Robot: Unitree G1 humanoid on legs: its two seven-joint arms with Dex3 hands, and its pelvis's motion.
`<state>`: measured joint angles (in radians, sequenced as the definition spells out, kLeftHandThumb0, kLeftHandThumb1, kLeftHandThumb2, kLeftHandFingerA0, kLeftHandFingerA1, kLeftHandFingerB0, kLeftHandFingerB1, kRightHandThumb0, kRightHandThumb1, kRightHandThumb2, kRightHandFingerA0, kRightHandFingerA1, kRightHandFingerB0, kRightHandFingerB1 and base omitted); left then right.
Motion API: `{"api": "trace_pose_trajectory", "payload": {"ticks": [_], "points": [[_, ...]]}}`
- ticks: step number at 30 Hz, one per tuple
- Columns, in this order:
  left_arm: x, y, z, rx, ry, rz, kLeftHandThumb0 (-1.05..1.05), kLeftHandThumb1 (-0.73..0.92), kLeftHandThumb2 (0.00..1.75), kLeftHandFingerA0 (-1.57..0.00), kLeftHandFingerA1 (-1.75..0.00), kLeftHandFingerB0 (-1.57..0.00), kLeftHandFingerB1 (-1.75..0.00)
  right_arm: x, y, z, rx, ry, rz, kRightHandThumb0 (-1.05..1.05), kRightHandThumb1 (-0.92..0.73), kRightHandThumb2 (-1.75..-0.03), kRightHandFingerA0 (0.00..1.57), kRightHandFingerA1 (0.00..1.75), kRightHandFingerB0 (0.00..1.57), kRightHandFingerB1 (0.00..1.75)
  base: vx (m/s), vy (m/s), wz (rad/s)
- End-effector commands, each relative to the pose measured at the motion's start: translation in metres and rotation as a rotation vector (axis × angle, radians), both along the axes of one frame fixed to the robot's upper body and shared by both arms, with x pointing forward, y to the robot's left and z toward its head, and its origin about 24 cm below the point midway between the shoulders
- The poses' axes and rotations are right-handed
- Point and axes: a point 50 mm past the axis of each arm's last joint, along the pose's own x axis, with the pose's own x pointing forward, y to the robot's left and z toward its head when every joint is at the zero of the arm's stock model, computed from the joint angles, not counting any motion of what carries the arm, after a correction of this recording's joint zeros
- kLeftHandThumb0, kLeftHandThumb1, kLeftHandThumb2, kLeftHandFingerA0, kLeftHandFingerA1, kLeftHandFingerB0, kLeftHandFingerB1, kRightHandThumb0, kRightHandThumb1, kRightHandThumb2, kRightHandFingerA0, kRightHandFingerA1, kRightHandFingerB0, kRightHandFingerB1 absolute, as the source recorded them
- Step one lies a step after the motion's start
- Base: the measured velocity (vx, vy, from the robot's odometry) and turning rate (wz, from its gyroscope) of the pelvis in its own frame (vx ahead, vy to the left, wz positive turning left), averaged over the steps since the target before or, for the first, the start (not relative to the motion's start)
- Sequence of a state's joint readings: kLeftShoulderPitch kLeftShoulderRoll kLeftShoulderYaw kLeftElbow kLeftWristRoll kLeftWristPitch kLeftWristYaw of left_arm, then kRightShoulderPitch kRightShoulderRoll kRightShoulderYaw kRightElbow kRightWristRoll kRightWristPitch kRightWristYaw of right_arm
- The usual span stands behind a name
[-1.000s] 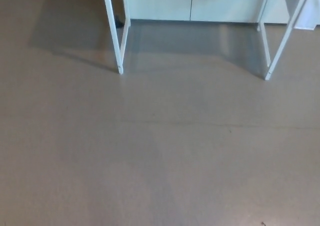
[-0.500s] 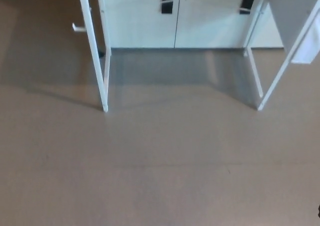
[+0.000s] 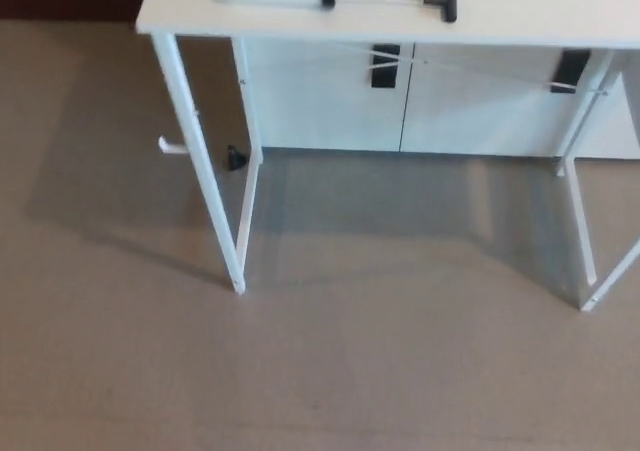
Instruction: The robot walks towards a desk on which an air pump is kept in the middle. It lifts it up and holds it with its left hand and uses its right hand to compress it by pushing its handle inwards.
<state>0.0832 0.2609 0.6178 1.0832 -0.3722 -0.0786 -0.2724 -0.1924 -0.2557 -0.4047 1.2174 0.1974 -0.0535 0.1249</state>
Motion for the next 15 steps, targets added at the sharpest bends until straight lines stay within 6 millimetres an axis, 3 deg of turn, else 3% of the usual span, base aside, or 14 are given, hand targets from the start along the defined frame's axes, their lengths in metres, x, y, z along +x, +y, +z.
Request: {"api": "trace_pose_trajectory", "payload": {"ticks": [1,9,15], "points": [[-0.002,0.005,0.004,0.045,0.006,0.01,0.01,0.46,0.89,-0.26,-0.53,-0.26,-0.5,-0.01,-0.005,-0.002,-0.009,0.02,0.003,-0.13,-0.58,-0.59,0.51,0.52,0.36,0.39,0.49,0.016,-0.28],[0.001,0.008,0.007,0.037,-0.017,0.011,0.01,0.47,0.9,-0.19,-0.51,-0.22,-0.5,-0.003,-0.002,-0.001,-0.012,0.016,0.005,-0.11,-0.6,-0.59,0.54,0.52,0.36,0.39,0.44,0.15,-0.32],[0.004,0.008,0.008,0.035,-0.036,0.003,0.0,0.48,0.91,-0.21,-0.52,-0.23,-0.5,0.001,-0.001,0.001,-0.008,0.006,0.011,-0.13,-0.58,-0.59,0.52,0.53,0.36,0.4,0.31,0.203,-0.01]]}}
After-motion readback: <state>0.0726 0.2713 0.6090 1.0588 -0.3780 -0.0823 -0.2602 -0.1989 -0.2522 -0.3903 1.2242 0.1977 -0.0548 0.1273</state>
